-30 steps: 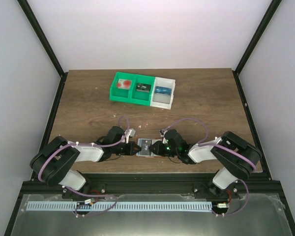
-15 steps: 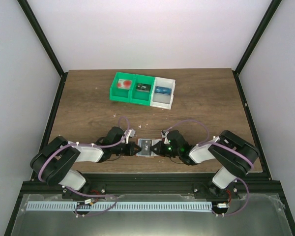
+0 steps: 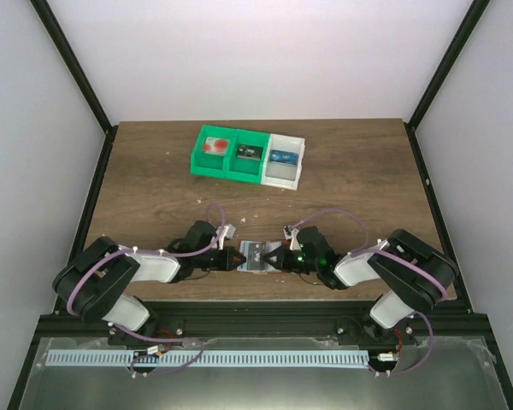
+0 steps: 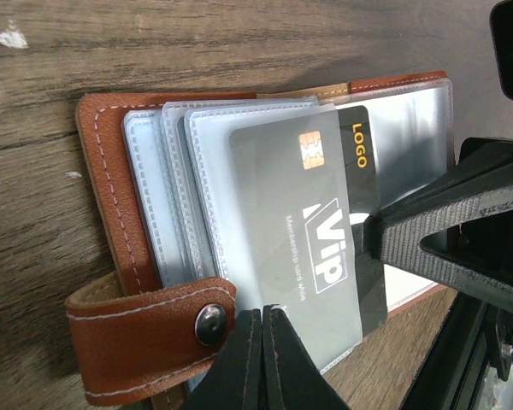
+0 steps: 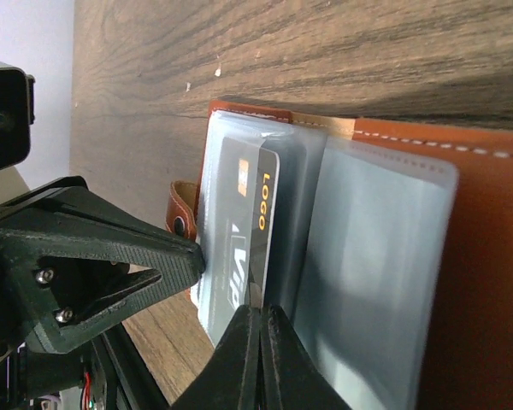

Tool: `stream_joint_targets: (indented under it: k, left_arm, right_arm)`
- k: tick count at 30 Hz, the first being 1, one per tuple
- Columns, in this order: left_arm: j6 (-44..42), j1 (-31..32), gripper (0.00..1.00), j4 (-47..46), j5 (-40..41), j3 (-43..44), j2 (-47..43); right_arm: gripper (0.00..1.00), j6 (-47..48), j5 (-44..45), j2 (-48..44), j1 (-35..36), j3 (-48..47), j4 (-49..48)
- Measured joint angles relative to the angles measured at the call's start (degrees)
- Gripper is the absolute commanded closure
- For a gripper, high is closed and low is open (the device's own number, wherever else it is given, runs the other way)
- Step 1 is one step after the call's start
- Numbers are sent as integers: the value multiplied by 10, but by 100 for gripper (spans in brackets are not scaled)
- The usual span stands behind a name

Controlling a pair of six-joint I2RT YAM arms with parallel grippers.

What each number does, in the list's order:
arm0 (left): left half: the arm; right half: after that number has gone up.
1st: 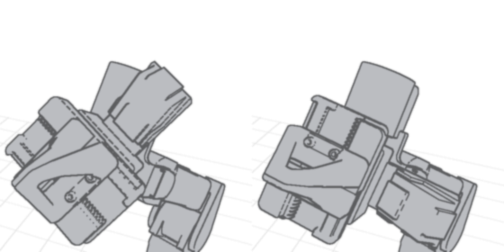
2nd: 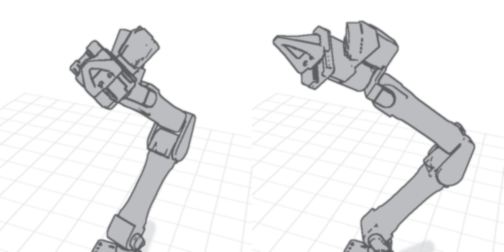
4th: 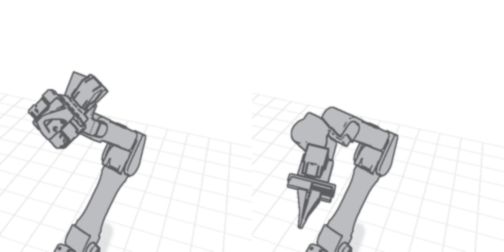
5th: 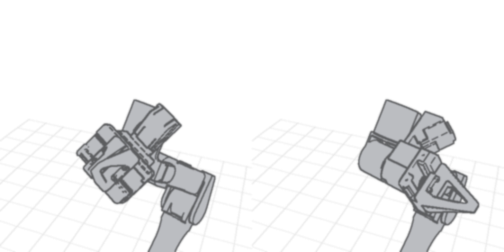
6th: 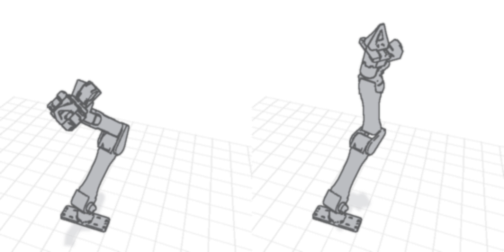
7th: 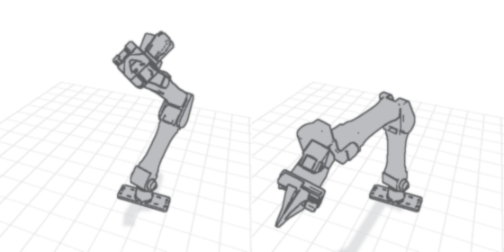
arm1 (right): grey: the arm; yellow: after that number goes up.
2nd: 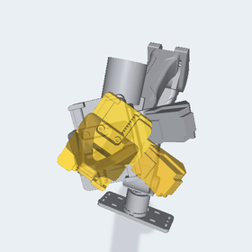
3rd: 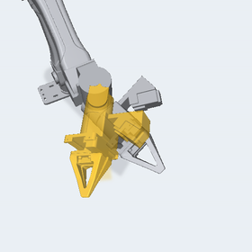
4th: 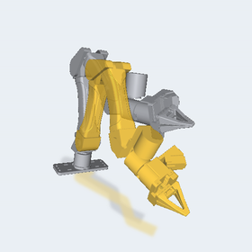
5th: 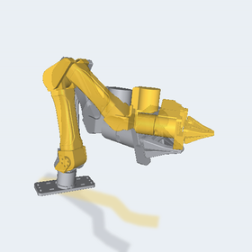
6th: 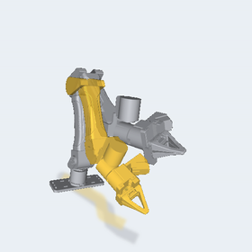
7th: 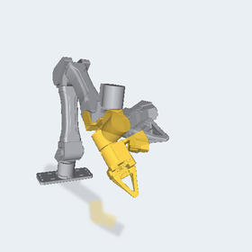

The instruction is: Take the credit cards out of the card holder

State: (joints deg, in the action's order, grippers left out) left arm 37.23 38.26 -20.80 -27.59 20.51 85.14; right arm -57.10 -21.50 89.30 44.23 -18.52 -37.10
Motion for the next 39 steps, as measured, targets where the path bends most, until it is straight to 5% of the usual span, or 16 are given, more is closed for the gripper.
stream_joint_targets:
  k: [16, 30, 39]
  left_arm:
    - [3, 0, 100, -5, -1, 0, 3]
    - [33, 3, 62, 51, -13, 12, -90]
    - [62, -40, 58, -76, -144, -34, -154]
  right_arm:
    - [99, 43, -12, -136, -48, 37, 103]
    - [100, 129, -12, -283, -48, 29, 278]
    - [99, 182, -97, -332, -48, -8, 306]
